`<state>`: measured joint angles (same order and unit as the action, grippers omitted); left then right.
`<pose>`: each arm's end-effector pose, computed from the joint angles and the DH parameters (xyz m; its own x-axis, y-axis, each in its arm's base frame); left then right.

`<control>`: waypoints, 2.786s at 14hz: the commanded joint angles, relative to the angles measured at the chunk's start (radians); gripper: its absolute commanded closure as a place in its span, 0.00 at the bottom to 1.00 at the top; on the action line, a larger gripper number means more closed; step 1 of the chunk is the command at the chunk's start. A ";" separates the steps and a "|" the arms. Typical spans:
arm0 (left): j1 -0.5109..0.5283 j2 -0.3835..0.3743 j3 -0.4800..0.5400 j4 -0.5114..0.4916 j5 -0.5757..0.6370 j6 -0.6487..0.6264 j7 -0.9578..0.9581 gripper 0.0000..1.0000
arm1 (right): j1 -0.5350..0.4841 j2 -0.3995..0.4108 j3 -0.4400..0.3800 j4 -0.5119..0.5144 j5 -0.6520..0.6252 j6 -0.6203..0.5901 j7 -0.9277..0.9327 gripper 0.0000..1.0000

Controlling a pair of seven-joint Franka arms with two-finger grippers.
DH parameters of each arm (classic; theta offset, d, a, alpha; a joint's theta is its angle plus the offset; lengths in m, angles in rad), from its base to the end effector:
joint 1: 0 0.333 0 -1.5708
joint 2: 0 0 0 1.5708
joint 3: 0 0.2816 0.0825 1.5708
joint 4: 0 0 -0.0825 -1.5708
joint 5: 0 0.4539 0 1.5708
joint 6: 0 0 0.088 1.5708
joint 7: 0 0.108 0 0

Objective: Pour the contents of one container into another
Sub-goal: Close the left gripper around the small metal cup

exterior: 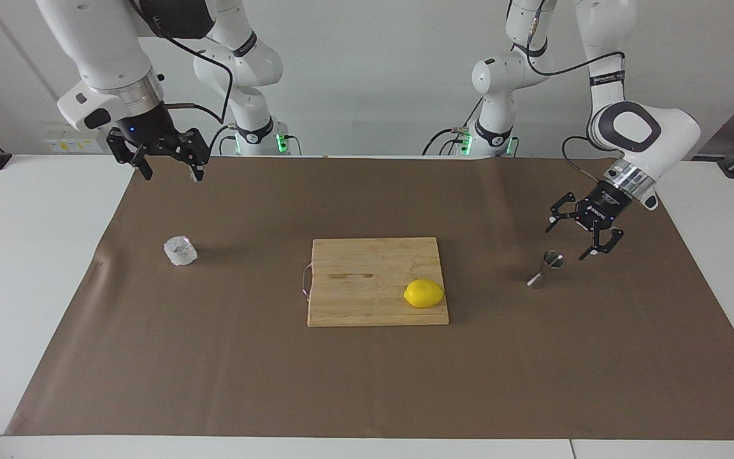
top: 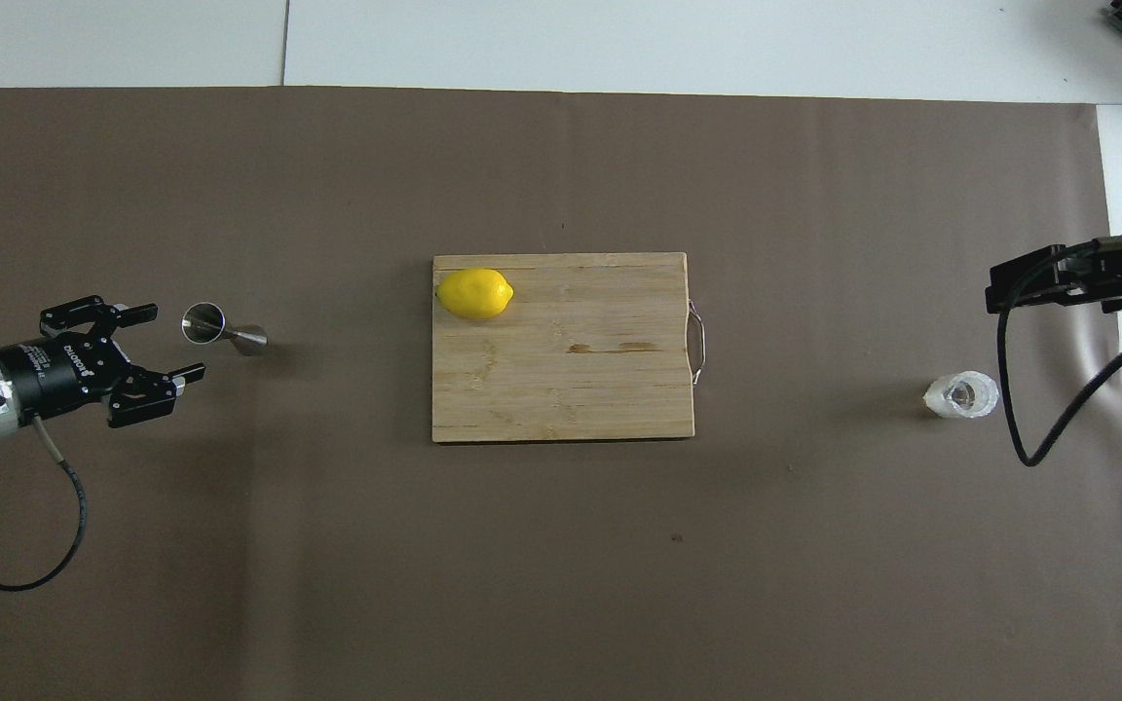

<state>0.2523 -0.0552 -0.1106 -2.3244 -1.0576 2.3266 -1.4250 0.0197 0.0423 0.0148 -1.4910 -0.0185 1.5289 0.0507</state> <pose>0.5640 0.0648 0.2941 -0.5191 0.5085 -0.6870 0.7649 0.6350 -0.1080 0.6320 0.0196 0.6020 0.9998 -0.0170 -0.0035 -0.0169 -0.9997 0.0181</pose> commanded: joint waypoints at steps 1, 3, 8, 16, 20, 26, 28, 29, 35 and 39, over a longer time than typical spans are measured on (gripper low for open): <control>-0.022 -0.011 0.006 -0.026 -0.038 0.052 -0.015 0.00 | -0.009 -0.018 0.008 -0.018 0.000 -0.009 -0.002 0.00; -0.047 0.006 0.006 -0.027 -0.070 0.095 -0.015 0.00 | -0.009 -0.018 0.007 -0.018 0.000 -0.009 0.000 0.00; -0.068 0.032 0.005 -0.015 -0.093 0.138 -0.012 0.00 | -0.009 -0.018 0.007 -0.018 0.000 -0.009 0.000 0.00; -0.090 0.034 0.006 -0.015 -0.102 0.142 -0.014 0.14 | -0.009 -0.018 0.008 -0.018 0.000 -0.009 0.000 0.00; -0.090 0.034 0.006 -0.016 -0.102 0.146 -0.014 0.24 | -0.009 -0.018 0.008 -0.018 0.000 -0.009 0.000 0.00; -0.096 0.041 0.006 -0.018 -0.102 0.175 -0.015 0.24 | -0.009 -0.018 0.007 -0.018 0.000 -0.009 0.000 0.00; -0.096 0.041 0.006 -0.019 -0.102 0.175 -0.017 0.30 | -0.009 -0.018 0.008 -0.018 0.000 -0.009 0.000 0.00; -0.096 0.041 0.006 -0.020 -0.102 0.175 -0.017 0.32 | -0.009 -0.018 0.008 -0.018 0.000 -0.009 0.000 0.00; -0.096 0.041 0.006 -0.018 -0.102 0.175 -0.017 0.38 | -0.009 -0.018 0.007 -0.018 0.000 -0.009 0.000 0.00; -0.097 0.041 0.006 -0.020 -0.102 0.175 -0.017 0.40 | -0.009 -0.018 0.007 -0.018 0.000 -0.009 0.000 0.00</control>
<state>0.1745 -0.0137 -0.1118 -2.3363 -1.1409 2.4789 -1.4338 0.0197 0.0423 0.0148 -1.4910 -0.0185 1.5289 0.0507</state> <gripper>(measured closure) 0.401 0.000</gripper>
